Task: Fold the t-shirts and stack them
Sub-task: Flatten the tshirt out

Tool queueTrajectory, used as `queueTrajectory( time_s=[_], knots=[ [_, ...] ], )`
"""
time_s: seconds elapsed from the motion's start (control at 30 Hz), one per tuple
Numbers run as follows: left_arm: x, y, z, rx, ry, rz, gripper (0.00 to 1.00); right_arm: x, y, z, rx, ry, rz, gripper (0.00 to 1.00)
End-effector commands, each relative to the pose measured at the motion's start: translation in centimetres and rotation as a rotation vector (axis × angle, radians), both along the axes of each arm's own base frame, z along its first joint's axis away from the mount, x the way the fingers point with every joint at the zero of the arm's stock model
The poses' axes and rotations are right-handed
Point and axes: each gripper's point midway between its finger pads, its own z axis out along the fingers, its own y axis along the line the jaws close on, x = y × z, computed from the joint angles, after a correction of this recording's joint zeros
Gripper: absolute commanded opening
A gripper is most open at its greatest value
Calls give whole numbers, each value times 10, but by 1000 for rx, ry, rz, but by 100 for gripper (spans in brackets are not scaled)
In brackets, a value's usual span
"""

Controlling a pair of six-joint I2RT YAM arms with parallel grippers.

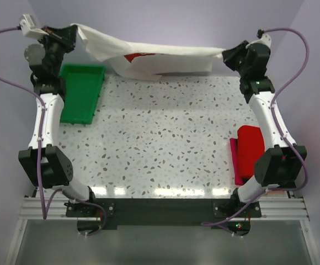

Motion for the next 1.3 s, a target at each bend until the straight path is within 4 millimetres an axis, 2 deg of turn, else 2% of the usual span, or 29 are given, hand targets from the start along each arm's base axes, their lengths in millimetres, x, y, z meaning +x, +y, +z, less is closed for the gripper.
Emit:
queueTrajectory(
  time_s=[0.0,0.03,0.07,0.1,0.13,0.17,0.2,0.23,0.27,0.3,0.33,0.37,0.4,0.43,0.47,0.57,0.63,0.67,0.8,0.83,0.87,0.93,0.97,1.0,1.07,1.1,1.17,1.2,1.27],
  knots=[
    [-23,-4,-38,-31,20,-29,0,-12,5,-78,51,144,32,0],
    [-35,-4,-43,-44,27,-17,0,-18,5,-95,58,183,34,0],
    [-35,-4,-90,-77,122,-17,0,-31,5,-130,64,255,35,0],
    [-39,-2,-108,-94,158,1,0,-39,5,-145,72,287,42,0],
    [-51,-2,-115,-106,171,10,0,-46,6,-162,77,323,45,0],
    [-55,-3,-157,-145,261,13,0,-62,6,-191,78,386,43,0],
    [-60,-4,-177,-162,311,14,0,-70,4,-205,82,417,36,0],
    [-70,-4,-186,-176,336,22,0,-79,5,-221,87,459,40,0],
    [-77,-5,-224,-214,420,29,0,-93,5,-245,91,515,46,0],
    [-84,-7,-244,-239,474,33,0,-101,6,-257,91,546,53,0],
    [-98,-9,-274,-264,534,35,0,-110,5,-270,91,588,51,0],
    [-106,-11,-289,-284,571,36,0,-122,5,-289,81,639,51,0],
    [-114,-13,-305,-294,604,39,0,-129,2,-299,76,670,45,0],
    [-124,-14,-311,-302,612,42,0,-137,1,-309,69,706,43,0],
    [-139,-17,-346,-325,691,51,0,-148,-1,-325,57,751,43,0],
    [-175,-21,-394,-354,812,82,0,-174,-4,-354,34,845,48,0],
    [-198,-26,-416,-367,854,84,0,-188,-7,-362,30,874,46,0],
    [-205,-26,-422,-375,871,97,0,-199,-9,-372,21,902,43,0],
    [-242,-20,-451,-385,991,188,0,-224,-16,-382,-5,940,22,0],
    [-246,-19,-445,-384,967,200,0,-229,-17,-380,-9,937,19,0],
    [-257,-18,-451,-391,1009,218,0,-235,-18,-382,-16,946,16,0],
    [-260,-13,-435,-383,961,251,0,-245,-24,-383,-26,962,-8,0],
    [-269,-12,-437,-384,991,266,0,-247,-26,-378,-36,944,-13,0],
    [-271,-9,-428,-382,958,286,1,-250,-29,-377,-48,946,-26,0],
    [-279,-8,-422,-384,960,300,8,-255,-33,-373,-58,944,-34,0],
    [-279,-8,-417,-383,941,301,19,-256,-34,-372,-57,944,-36,0],
    [-278,-10,-410,-372,894,278,30,-253,-30,-367,-54,942,-4,1],
    [-277,-14,-411,-374,899,251,42,-252,-26,-364,-48,939,22,4],
    [-274,-15,-410,-344,900,235,50,-248,-18,-356,-57,921,89,21]
  ],
)
